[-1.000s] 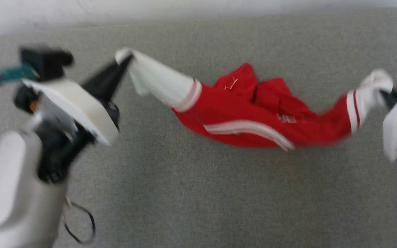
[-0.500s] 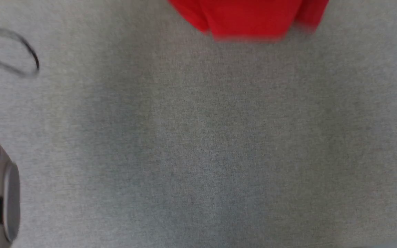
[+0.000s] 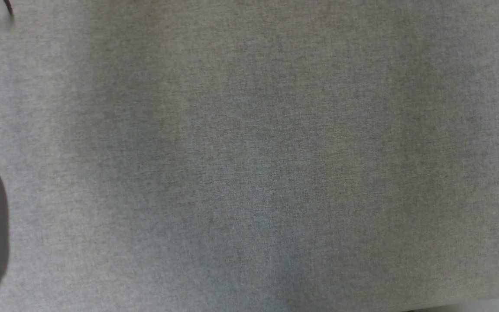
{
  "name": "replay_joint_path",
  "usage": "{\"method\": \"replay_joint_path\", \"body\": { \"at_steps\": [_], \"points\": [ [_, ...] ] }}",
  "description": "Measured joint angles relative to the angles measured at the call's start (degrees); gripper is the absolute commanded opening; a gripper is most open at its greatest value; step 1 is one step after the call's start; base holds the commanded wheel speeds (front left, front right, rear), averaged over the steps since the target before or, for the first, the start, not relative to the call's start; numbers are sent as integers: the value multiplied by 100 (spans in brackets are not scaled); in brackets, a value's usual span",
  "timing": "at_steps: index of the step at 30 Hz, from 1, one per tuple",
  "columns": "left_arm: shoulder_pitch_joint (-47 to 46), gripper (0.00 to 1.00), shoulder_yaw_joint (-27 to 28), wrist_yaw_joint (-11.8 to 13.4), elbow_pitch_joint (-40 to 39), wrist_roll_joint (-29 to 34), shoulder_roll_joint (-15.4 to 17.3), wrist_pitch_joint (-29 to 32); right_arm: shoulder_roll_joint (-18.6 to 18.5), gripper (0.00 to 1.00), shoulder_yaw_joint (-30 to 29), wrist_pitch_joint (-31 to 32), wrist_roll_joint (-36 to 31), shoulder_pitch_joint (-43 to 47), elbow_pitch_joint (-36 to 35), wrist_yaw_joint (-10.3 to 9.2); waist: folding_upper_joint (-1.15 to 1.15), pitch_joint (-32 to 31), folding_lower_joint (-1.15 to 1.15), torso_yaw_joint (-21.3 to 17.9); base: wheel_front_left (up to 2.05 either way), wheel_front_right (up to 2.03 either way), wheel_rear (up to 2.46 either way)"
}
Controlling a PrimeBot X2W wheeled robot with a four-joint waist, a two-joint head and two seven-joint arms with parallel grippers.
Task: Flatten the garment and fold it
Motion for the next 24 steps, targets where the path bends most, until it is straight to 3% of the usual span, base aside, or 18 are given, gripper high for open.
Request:
{"method": "replay_joint_path", "body": {
  "at_steps": [5, 9, 12, 18, 24],
  "points": [
    [923, 0, -43, -197, 275, -74, 158, -44, 35, 0, 220, -85, 439, 894, 523, 0, 0, -187, -1, 64, 0, 0, 0],
    [1985, 0, -499, -359, 216, 443, 700, 241, 38, 0, 449, 5, 835, 1699, 728, -1, 0, -423, -1, 110, 0, 0, 0],
    [2955, 0, -611, -350, -9, 491, 835, 609, 15, 0, 558, 113, 1169, 2374, 746, 0, 0, -658, -1, 154, 0, 0, 0],
    [5128, 0, -586, -123, -1078, 138, 899, 1550, -51, 0, 569, 372, 1756, 3843, 445, -1, 0, -1246, -2, 261, 0, 0, 0],
    [7186, 0, -566, 230, -2413, -246, 912, 2399, 18, 0, 18, 524, 2249, 5391, -204, -1, 0, -1872, -3, 399, 0, 0, 0]
  ]
}}
